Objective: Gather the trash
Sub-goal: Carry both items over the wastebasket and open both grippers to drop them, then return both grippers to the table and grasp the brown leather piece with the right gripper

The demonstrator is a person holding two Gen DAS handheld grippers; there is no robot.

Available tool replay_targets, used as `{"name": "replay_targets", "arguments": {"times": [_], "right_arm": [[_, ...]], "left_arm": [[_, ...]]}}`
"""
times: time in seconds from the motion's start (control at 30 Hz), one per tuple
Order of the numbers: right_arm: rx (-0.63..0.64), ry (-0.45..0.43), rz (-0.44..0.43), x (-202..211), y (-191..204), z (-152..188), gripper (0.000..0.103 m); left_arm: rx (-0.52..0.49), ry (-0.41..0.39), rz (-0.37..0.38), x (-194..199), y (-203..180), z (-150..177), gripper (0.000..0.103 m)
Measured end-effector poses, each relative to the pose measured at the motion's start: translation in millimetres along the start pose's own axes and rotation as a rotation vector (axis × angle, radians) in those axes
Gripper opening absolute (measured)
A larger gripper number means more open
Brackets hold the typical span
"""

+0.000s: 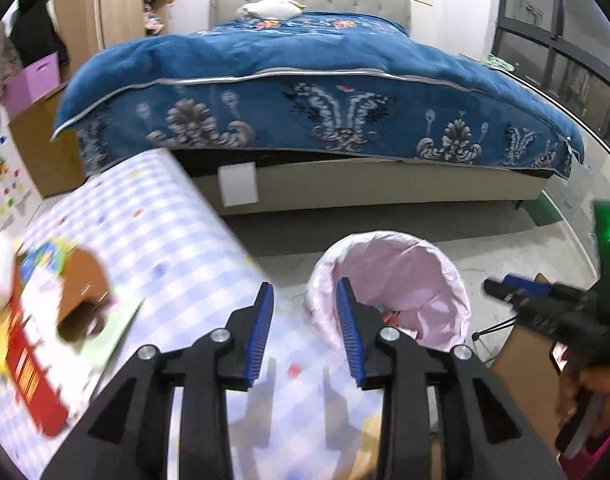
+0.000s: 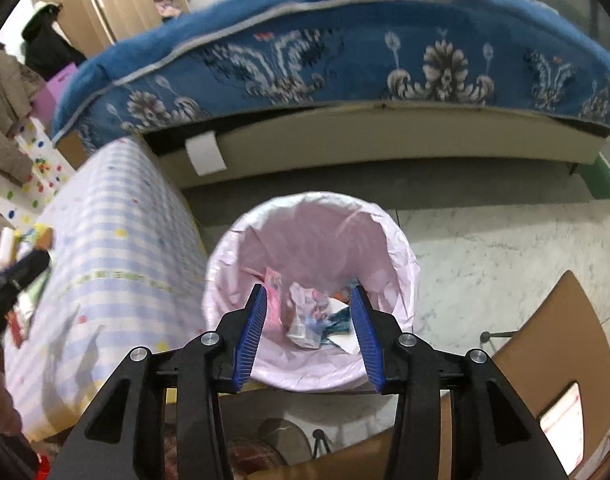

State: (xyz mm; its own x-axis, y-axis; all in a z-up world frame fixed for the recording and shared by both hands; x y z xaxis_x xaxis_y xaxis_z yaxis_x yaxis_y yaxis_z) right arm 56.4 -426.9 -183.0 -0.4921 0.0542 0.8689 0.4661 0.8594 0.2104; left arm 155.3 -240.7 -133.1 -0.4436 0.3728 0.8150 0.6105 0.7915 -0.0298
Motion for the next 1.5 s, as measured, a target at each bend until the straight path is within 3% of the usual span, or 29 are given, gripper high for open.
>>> {"name": "replay_targets", "arguments": {"times": [0.2, 0.37, 0.5, 0.73, 0.83, 0.93, 1.13, 1.37, 1.5], "right_arm": [[0.065, -0.048, -0.043, 37.4, 37.8, 10.4, 0.045], [0.146, -0.056, -0.08, 50.7, 80.4, 19.7, 0.045], [0.239, -0.05, -0.121, 56.0, 125.4, 30.5, 0.044], [0.4, -0.055, -0.18, 59.8, 203.3, 41.3, 0.018], [0.447, -0.058, -0.194, 58.4, 228.8, 38.9, 0.015], [0.486, -0.06, -0.209, 56.4, 251.3, 36.8, 0.015], [0.544, -0.048, -0.236, 46.8, 287.3, 37.6, 0.018], [0.604, -0.028, -0.251, 27.6, 325.2, 35.8, 0.038], [0.647, -0.02, -0.234, 10.1, 351.6, 29.7, 0.039]], "left_arm": [[0.072, 0.014, -0.034, 35.9, 32.9, 40.0, 0.033], [0.12, 0.005, -0.088, 68.5, 64.3, 74.1, 0.041], [0.214, 0.002, -0.144, 91.5, 108.8, 101.7, 0.049], [0.369, -0.004, -0.265, 120.9, 185.1, 132.8, 0.065], [0.408, -0.018, -0.316, 132.6, 210.5, 139.4, 0.068], [0.447, -0.03, -0.358, 139.9, 234.0, 143.1, 0.068], [0.488, -0.023, -0.37, 136.9, 255.8, 149.7, 0.069], [0.507, -0.007, -0.374, 123.7, 271.2, 149.9, 0.072], [0.518, -0.004, -0.378, 118.8, 281.3, 146.3, 0.072]]}}
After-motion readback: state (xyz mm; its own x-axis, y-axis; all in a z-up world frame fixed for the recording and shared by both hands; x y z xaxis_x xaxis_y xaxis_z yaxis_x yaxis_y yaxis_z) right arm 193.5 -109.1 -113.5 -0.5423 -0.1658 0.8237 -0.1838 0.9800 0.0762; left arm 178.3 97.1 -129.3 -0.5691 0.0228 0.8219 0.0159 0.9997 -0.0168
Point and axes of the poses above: each gripper's, at about its wrist camera, not at the fingertips, and x roughly against the way its jaws point, y to its left, z to its underside, the point moved 9 cm from there along -x, roughly the way its jaws point, and after that the axes turned 6 degrees about y, right-handed, at the moved point
